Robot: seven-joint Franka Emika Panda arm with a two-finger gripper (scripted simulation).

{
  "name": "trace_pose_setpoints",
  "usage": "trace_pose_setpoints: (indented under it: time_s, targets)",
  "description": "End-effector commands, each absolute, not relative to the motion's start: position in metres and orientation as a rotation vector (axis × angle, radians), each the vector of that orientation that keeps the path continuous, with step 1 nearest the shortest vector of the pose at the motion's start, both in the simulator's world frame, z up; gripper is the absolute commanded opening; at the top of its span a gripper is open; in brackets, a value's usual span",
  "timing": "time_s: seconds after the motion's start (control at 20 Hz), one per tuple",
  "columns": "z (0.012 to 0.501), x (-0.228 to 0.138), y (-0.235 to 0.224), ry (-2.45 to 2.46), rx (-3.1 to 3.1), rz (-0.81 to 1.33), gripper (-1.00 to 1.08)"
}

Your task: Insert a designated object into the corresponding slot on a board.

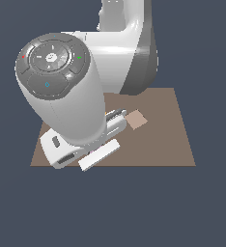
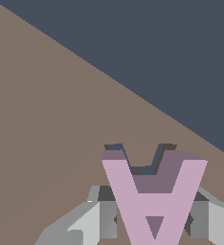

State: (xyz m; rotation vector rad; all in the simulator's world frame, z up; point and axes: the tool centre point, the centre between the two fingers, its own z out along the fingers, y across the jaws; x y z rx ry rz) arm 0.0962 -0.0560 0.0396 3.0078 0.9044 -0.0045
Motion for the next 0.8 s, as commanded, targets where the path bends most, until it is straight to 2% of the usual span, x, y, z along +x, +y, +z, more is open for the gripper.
trace_pose_setpoints:
  time_s: [0.0, 0.25, 0.3, 0.75]
  targets:
    - [0.0381, 0.0964, -0.0554, 0.906, 3.007, -0.004, -1.0]
    - [0.0299, 0.0974, -0.0554, 0.911, 3.006, -0.004, -1.0]
    - [0.0299, 0.0974, -0.0554, 0.911, 3.006, -0.004, 1.0]
    - [0.0299, 0.0974, -0.0554, 0.911, 3.006, -0.004, 1.0]
